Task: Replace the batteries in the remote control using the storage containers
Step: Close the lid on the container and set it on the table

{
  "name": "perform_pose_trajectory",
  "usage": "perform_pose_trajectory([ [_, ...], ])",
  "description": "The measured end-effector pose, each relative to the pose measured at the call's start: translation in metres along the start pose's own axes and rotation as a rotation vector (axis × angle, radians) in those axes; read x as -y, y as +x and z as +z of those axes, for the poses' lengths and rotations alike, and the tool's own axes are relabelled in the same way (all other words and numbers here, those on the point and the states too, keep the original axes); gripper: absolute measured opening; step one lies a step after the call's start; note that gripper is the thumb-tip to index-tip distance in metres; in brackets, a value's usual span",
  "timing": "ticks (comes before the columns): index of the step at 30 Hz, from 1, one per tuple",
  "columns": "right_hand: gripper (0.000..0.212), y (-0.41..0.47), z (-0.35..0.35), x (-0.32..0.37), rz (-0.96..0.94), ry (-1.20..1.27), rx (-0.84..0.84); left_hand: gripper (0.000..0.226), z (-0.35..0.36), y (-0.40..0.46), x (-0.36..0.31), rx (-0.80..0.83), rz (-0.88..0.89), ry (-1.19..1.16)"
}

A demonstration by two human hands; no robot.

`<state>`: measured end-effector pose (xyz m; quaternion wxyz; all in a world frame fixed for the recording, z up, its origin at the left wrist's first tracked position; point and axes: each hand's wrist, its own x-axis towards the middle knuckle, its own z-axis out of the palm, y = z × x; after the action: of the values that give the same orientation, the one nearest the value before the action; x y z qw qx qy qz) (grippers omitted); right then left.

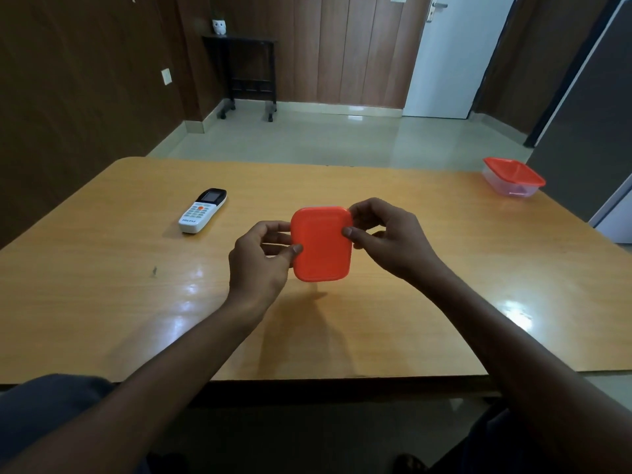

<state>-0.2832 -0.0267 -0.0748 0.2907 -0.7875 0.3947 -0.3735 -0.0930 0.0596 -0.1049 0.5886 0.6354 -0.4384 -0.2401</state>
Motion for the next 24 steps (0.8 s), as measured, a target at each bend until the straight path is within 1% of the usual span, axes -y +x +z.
perform_pose_trajectory([
  [2,0.026,-0.001,-0.001,0.0,-0.077,-0.004,-0.051,0.034,-0.001,-0.001,-0.004,-0.012,0.104,0.099],
  [5,0.022,-0.002,-0.004,0.002,-0.157,-0.028,-0.095,0.034,0.0,-0.004,-0.005,-0.028,0.181,0.162],
  [12,0.019,0.006,-0.02,0.008,-0.069,0.036,0.007,0.038,0.002,-0.008,-0.006,-0.04,0.248,0.186],
  [14,0.02,0.003,-0.017,0.007,-0.085,-0.027,-0.006,0.036,0.002,-0.008,-0.004,-0.04,0.265,0.199],
  [17,0.033,-0.005,-0.005,0.003,-0.215,-0.242,-0.009,0.035,0.001,-0.006,0.0,-0.049,0.312,0.231],
  [19,0.038,-0.007,0.0,0.002,-0.285,-0.301,-0.021,0.036,0.001,-0.005,0.001,-0.052,0.343,0.252],
  [22,0.026,-0.007,0.001,0.005,-0.377,-0.339,-0.062,0.037,0.002,-0.007,0.0,-0.035,0.447,0.293],
  [24,0.019,-0.007,0.001,0.009,-0.435,-0.371,-0.05,0.036,0.004,-0.009,0.001,-0.026,0.505,0.318],
])
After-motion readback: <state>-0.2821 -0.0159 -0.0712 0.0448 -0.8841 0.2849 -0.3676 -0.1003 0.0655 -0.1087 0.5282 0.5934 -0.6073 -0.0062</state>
